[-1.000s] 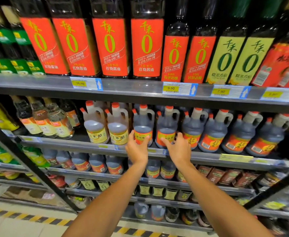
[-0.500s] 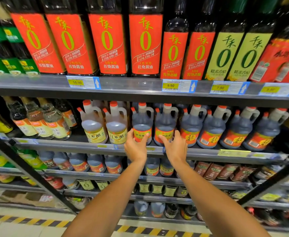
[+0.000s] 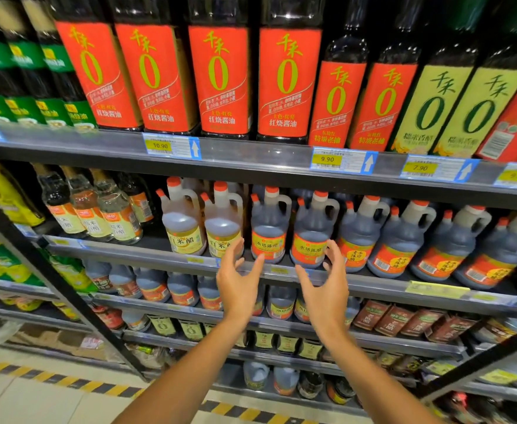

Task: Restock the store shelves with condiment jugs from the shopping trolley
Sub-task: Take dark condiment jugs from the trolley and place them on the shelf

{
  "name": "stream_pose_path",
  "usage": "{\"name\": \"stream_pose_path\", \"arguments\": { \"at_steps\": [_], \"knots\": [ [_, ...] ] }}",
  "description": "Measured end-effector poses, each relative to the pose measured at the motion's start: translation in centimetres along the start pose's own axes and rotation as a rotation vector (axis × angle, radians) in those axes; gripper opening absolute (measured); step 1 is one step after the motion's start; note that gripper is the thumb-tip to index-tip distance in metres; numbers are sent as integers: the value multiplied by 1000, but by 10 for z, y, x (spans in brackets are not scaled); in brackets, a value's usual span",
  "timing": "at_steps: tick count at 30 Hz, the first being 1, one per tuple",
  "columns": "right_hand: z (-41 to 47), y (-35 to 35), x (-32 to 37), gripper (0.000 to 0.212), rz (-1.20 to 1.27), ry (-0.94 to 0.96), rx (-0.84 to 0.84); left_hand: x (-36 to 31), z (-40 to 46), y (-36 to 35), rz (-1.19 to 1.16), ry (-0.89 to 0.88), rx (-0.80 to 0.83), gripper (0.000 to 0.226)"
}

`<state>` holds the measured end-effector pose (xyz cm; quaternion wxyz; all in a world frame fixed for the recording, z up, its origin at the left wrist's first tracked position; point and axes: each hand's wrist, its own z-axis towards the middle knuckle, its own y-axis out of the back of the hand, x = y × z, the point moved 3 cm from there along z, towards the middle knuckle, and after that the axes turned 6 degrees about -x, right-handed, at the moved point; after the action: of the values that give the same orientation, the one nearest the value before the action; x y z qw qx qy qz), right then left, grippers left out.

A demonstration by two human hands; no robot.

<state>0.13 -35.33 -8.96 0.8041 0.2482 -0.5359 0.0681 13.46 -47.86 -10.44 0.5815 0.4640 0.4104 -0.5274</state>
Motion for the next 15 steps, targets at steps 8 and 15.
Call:
{"name": "stream_pose_path", "arguments": {
  "at_steps": [8,15],
  "knots": [
    [-1,-89,53,75,-104,190,476,17,95,98,276,-17,-206,90],
    [7,-155,65,59,-253,113,302,25,137,97,384,-9,8,88]
  ]
}}
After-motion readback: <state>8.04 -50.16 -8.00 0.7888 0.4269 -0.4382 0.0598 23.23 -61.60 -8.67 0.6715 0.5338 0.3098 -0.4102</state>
